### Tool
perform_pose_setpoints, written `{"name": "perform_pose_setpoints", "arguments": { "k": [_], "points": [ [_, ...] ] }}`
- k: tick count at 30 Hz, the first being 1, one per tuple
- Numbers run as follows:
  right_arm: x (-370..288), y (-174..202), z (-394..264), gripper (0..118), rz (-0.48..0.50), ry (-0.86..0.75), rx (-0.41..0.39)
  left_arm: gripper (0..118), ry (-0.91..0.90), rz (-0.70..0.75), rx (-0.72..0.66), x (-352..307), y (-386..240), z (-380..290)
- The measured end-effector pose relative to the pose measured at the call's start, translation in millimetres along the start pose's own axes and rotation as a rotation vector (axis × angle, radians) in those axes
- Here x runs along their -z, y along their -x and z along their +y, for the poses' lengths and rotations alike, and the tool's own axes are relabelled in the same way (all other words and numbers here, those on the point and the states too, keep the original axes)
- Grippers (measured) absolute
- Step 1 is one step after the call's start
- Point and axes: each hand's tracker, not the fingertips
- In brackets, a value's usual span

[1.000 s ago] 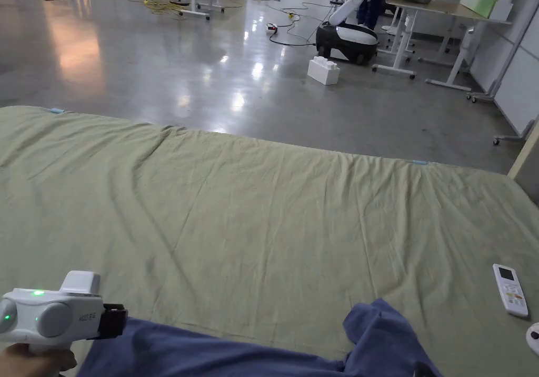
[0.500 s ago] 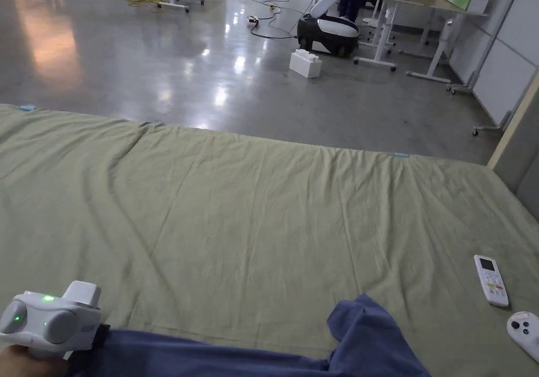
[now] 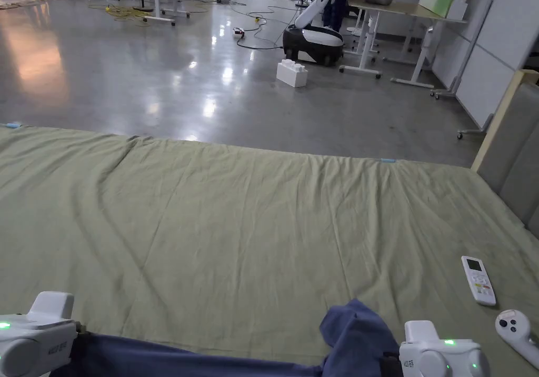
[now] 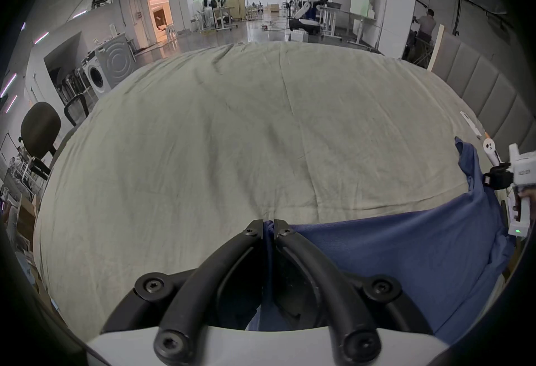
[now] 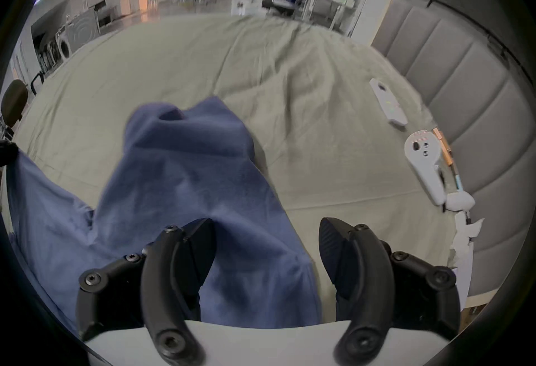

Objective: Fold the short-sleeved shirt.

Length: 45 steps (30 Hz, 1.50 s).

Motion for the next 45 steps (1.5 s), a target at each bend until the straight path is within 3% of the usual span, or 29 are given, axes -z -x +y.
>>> {"name": "perform_pose_setpoints", "arguments": {
  "k": [2, 6, 8, 10, 13, 17, 22, 32, 39, 45],
  "points": [
    [9, 2, 5, 67, 0.02, 0.035, 0.003, 6, -0.006, 0.004, -0.005, -3, -1, 1],
    [4, 7, 9, 63, 0.035, 0.028, -0.01, 6, -0.012, 0.004, -0.006, -6, -4, 0],
    [3, 7, 8, 38, 0.044, 0.005, -0.005, 6, -0.015, 0.008, -0.002, -8, -6, -1],
    [2, 9, 4, 4, 0.075, 0.002, 0.001, 6, -0.015, 0.008, -0.002, -9, -6, -3],
    [-3, 11, -1, 2, 0.049, -0.029, -0.016, 6, -0.018, 0.008, -0.014, -13, -5, -6],
    [-34, 8, -10, 2, 0.052, -0.141, 0.039, 6, -0.036, 0.011, -0.022, -23, -2, -10],
    [-67, -9, -22, 2, 0.072, -0.227, 0.044, 6, -0.088, -0.014, -0.029, -51, 3, -19],
    [-186, -16, -83, 2, 0.084, -0.315, 0.037, 6, -0.177, -0.087, -0.099, -127, 31, -62],
    [-225, -14, -158, 2, 0.066, -0.238, -0.029, 6, -0.149, -0.136, -0.121, -172, 40, -116],
    [-205, -9, -219, 2, 0.049, -0.06, -0.055, 6, 0.035, -0.116, -0.091, -170, 41, -176]
  ]
}}
